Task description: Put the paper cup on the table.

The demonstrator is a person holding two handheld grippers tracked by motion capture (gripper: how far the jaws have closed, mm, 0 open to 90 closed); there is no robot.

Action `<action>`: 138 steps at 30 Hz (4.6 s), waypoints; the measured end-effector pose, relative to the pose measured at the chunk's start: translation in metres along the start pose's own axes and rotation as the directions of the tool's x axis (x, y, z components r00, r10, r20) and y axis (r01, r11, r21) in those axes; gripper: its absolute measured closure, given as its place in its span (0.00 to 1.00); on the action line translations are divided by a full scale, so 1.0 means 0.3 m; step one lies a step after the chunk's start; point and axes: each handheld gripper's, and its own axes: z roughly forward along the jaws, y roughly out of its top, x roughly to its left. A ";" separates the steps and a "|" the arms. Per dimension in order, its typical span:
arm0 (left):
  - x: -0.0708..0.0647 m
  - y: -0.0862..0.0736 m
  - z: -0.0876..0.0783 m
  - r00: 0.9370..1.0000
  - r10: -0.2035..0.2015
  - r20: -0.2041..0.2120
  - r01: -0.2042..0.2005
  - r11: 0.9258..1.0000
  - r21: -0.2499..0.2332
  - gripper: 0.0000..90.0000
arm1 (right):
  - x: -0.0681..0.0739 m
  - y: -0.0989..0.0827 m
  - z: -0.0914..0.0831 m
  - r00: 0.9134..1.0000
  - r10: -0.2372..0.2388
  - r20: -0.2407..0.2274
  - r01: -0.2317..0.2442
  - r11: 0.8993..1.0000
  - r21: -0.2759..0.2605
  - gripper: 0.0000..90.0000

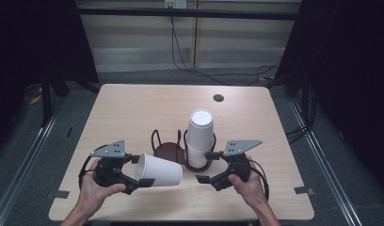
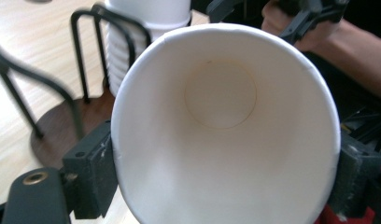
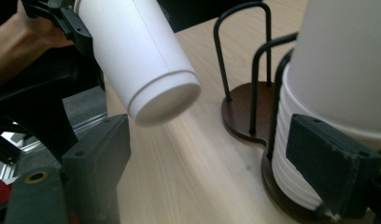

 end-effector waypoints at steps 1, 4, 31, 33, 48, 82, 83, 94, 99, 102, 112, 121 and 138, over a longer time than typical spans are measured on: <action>0.004 -0.006 -0.004 1.000 -0.006 -0.003 0.006 1.000 0.007 0.16 | 0.000 0.000 0.000 1.000 0.000 0.000 0.000 1.000 0.000 0.16; 0.017 -0.017 -0.021 1.000 -0.018 -0.015 0.018 1.000 0.021 0.16 | -0.010 -0.012 -0.008 1.000 0.014 0.011 -0.014 1.000 -0.001 0.16; 0.151 -0.040 -0.174 0.982 -0.051 -0.181 0.073 0.990 0.117 0.15 | -0.034 -0.029 -0.001 0.999 0.032 0.025 -0.033 0.998 0.049 0.16; 0.157 -0.031 -0.186 0.980 -0.044 -0.193 0.070 0.989 0.127 0.15 | -0.036 -0.029 -0.003 0.999 0.032 0.027 -0.034 0.998 0.045 0.16; 0.250 0.009 -0.210 0.965 -0.012 -0.262 0.076 0.969 0.234 0.15 | -0.043 -0.031 -0.002 0.999 0.027 0.034 -0.029 0.998 0.058 0.16; 0.415 0.172 -0.046 0.938 0.082 -0.338 0.130 0.818 0.560 0.15 | -0.060 -0.055 0.008 0.996 0.045 0.078 -0.051 0.995 0.081 0.16; 0.419 0.176 -0.044 0.935 0.084 -0.344 0.134 0.815 0.564 0.15 | -0.060 -0.055 0.008 0.996 0.045 0.079 -0.052 0.995 0.081 0.16; 0.420 0.172 0.045 0.928 0.152 -0.339 0.113 0.754 0.647 0.13 | -0.057 -0.053 0.001 0.995 0.040 0.091 -0.047 0.996 0.081 0.16; 0.424 0.177 0.058 0.932 0.165 -0.323 0.082 0.771 0.632 0.11 | -0.057 -0.056 0.013 0.995 0.041 0.090 -0.049 0.994 0.094 0.16; 0.432 0.172 0.074 0.927 0.165 -0.338 0.087 0.779 0.621 0.09 | -0.056 -0.058 0.019 0.995 0.040 0.087 -0.048 0.993 0.103 0.16; 0.431 0.163 0.112 0.937 0.154 -0.313 0.075 0.786 0.614 0.07 | -0.051 -0.059 0.035 0.995 0.050 0.088 -0.061 0.990 0.127 0.16; 0.434 0.157 0.129 0.953 0.117 -0.281 0.085 0.784 0.615 0.06 | -0.049 -0.059 0.032 0.996 0.043 0.081 -0.053 0.991 0.124 0.16; 0.463 0.112 0.106 0.957 0.108 -0.269 0.087 0.779 0.620 0.11 | -0.050 -0.062 0.039 0.995 0.037 0.091 -0.050 0.989 0.140 0.16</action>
